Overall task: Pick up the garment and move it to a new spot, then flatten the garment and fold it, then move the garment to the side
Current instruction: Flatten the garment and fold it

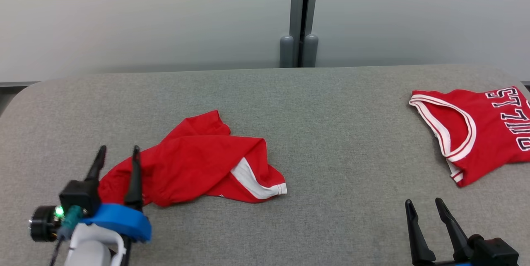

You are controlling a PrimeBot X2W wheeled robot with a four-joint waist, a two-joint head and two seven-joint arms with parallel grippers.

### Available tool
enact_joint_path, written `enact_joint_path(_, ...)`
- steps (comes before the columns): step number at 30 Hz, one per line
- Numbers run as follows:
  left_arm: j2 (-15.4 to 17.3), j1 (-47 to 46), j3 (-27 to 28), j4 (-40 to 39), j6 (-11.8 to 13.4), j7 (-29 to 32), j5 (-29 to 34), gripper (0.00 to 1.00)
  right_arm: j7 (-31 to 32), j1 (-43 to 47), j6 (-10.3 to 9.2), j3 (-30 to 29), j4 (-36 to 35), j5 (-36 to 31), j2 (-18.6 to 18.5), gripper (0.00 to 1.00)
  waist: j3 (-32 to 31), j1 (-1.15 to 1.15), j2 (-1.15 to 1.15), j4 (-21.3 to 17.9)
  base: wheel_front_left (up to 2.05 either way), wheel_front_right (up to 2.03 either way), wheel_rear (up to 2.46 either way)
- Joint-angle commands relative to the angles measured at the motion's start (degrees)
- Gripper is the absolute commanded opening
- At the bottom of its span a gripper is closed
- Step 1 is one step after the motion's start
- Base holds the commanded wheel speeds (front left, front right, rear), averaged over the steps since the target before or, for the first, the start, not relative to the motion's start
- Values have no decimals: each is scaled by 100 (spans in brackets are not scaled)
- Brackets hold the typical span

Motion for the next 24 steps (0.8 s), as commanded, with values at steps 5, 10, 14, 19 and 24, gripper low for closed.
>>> enact_joint_path(5, -339, 737, -31, -756, 64, -17, 114, 100, -44, 87, 2, 19, 51, 96, -5, 100, -22, 0, 1, 127, 0, 0, 0)
enact_joint_path(10, -492, 1035, -87, -570, -23, -18, 101, 100, -51, -43, 2, 80, 69, 91, -6, 100, 67, 0, 1, 132, 0, 0, 0)
enact_joint_path(14, -559, 990, -83, -284, -74, -18, 62, 100, -57, -120, 2, 74, 75, 51, -8, 100, 161, 0, 1, 70, 0, 0, 0)
enact_joint_path(19, -578, 827, -68, 290, -115, -18, 38, 100, -57, -185, 2, 84, 91, 34, -7, 100, 282, 0, 1, -66, 0, 0, 0)
enact_joint_path(24, -563, 642, -7, 614, -158, -19, -12, 100, -60, -242, 2, 76, 99, 20, -7, 100, 402, 0, 1, -179, 0, 0, 0)
